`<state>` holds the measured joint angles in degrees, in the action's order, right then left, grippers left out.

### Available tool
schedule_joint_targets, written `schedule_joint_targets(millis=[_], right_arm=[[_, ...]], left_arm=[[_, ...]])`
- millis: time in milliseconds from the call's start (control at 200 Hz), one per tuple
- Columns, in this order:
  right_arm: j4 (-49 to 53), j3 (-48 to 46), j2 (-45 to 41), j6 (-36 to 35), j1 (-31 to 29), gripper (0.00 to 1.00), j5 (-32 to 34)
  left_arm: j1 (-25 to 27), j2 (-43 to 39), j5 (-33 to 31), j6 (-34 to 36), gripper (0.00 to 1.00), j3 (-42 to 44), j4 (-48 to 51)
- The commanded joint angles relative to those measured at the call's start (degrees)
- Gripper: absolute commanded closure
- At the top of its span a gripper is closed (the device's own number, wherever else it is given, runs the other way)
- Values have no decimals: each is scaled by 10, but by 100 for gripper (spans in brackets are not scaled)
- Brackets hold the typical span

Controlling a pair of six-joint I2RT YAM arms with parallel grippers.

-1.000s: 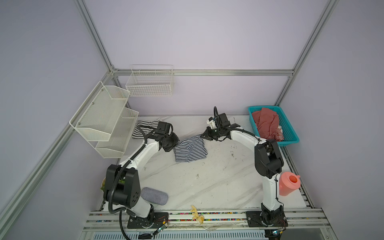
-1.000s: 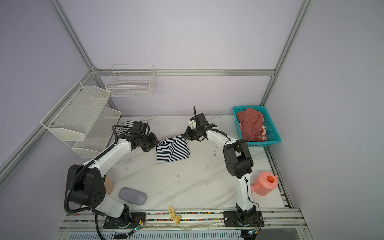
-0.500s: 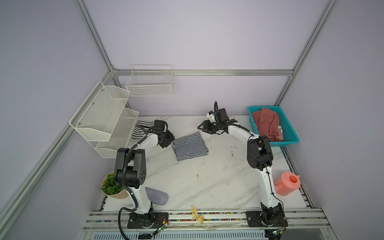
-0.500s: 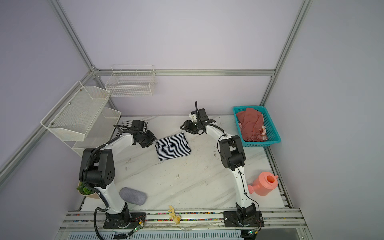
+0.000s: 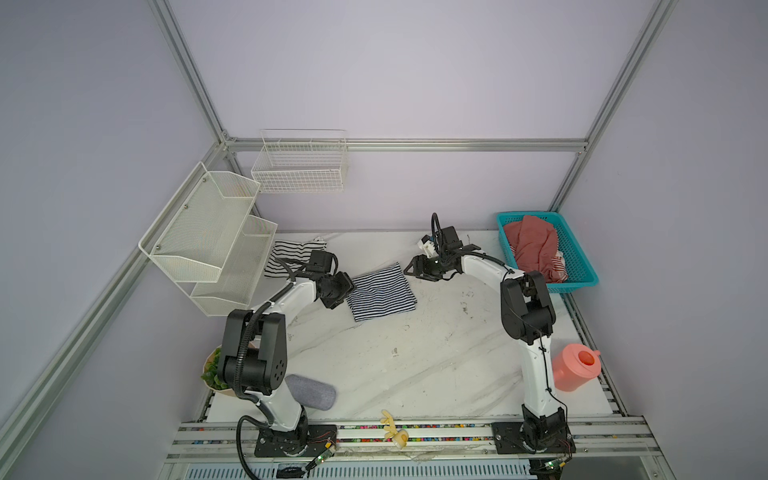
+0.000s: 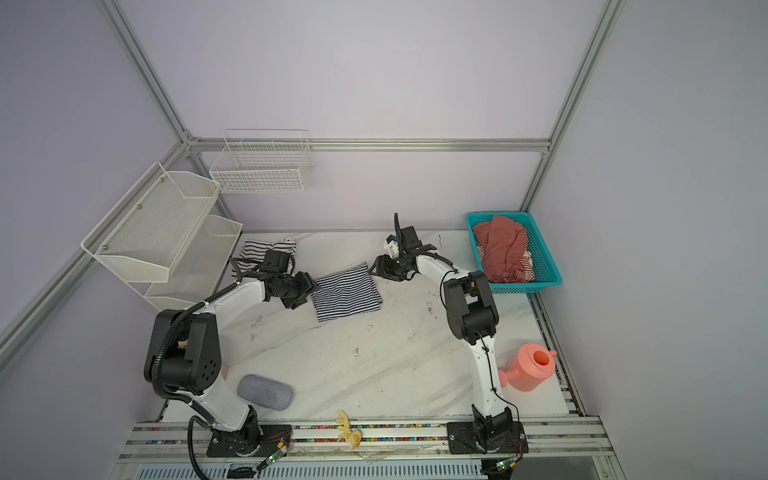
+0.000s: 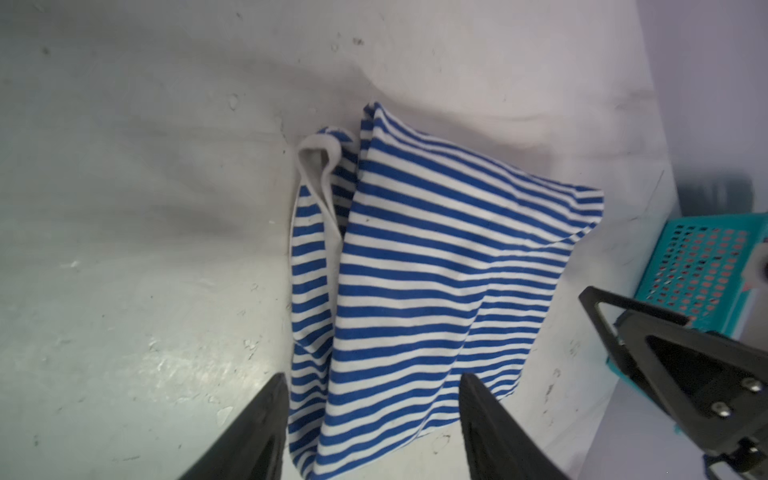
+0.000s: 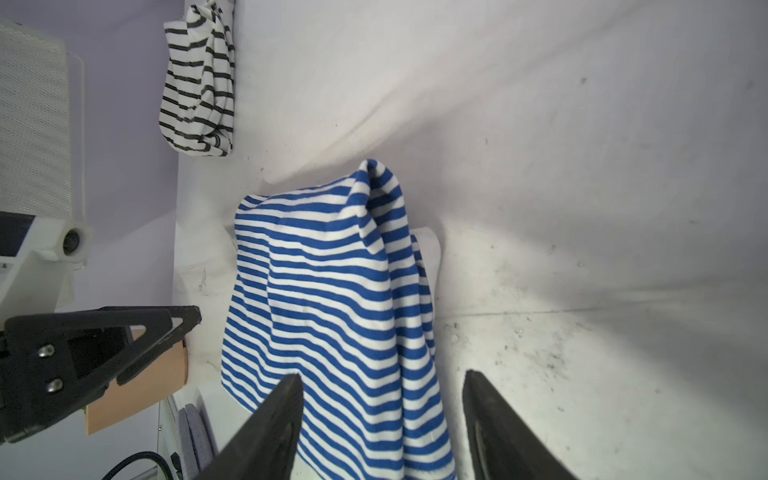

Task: Fold and stack the tank tops

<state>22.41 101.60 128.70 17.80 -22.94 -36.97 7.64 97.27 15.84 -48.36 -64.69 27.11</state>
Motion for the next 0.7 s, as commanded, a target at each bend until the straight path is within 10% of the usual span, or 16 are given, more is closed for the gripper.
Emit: schedule_joint_targets(millis=[0, 695], right_arm=[[9, -12, 11, -27, -1, 36, -4], [-43, -63, 58, -3, -39, 43, -56]], left_arm=[[3, -3, 6, 4, 31, 26, -23], [30, 124, 27, -9, 31, -9, -68]])
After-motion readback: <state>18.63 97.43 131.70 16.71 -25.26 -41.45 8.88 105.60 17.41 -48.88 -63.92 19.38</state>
